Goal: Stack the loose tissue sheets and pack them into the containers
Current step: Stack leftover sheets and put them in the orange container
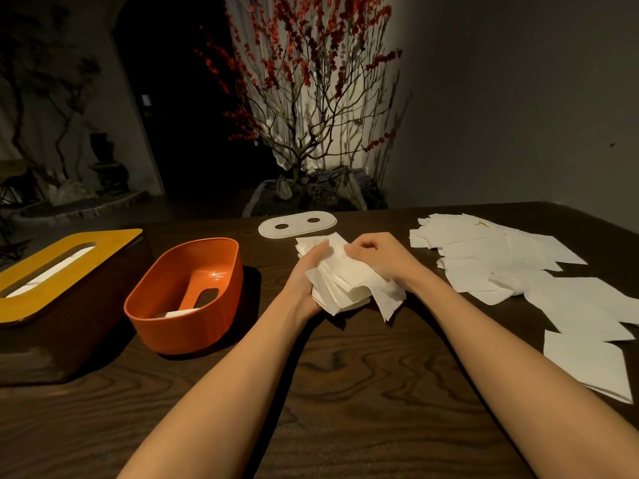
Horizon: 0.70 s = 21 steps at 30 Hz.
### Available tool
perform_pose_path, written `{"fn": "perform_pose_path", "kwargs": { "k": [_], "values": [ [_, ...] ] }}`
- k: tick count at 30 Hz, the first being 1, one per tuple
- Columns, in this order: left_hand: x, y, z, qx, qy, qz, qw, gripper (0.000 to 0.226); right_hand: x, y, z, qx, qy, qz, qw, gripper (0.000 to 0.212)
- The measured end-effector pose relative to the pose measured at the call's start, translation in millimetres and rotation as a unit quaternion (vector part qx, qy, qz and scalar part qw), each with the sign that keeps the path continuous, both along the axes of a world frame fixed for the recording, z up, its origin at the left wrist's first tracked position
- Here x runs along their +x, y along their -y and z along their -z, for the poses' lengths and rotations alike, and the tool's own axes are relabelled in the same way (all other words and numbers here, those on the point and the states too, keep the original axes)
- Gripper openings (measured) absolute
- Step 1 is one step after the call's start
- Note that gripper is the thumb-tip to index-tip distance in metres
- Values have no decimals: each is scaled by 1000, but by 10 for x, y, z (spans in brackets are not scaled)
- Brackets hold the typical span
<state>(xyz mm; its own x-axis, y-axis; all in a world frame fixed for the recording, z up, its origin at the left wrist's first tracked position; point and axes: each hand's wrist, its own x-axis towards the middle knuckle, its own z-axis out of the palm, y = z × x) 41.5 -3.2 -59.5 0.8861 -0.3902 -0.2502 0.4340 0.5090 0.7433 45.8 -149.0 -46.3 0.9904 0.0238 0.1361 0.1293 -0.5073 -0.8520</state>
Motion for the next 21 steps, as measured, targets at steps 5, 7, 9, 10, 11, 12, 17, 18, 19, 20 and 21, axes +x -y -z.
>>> {"fn": "perform_pose_path", "kwargs": {
  "k": [5,7,9,10,11,12,17,18,19,20,21],
  "values": [
    [6,-31,-9,-3,-22,-12,1000,15,51,120,6,3,50,159,986,29],
    [23,-28,1,3,-19,-9,1000,15,68,157,-12,57,95,207,972,25],
    [30,-12,11,9,-4,-3,1000,11,60,125,-68,120,119,194,966,23],
    [26,-3,14,6,4,2,1000,10,55,91,-100,141,120,181,966,23],
    [17,11,10,7,9,9,1000,10,57,61,-121,155,117,169,966,23],
    [17,20,13,11,15,20,1000,10,62,31,-139,163,111,161,967,23],
    [21,56,33,7,39,50,998,21,124,-63,-76,154,111,152,970,22],
    [9,69,32,0,41,58,997,24,129,-84,-48,142,122,155,970,21],
    [-9,88,21,-5,40,69,997,28,126,-104,-23,125,136,159,970,20],
    [-22,111,12,-3,39,80,996,32,126,-123,-1,106,150,165,969,19],
    [-33,132,4,2,35,92,995,36,127,-137,16,89,162,172,968,18]
  ]
}}
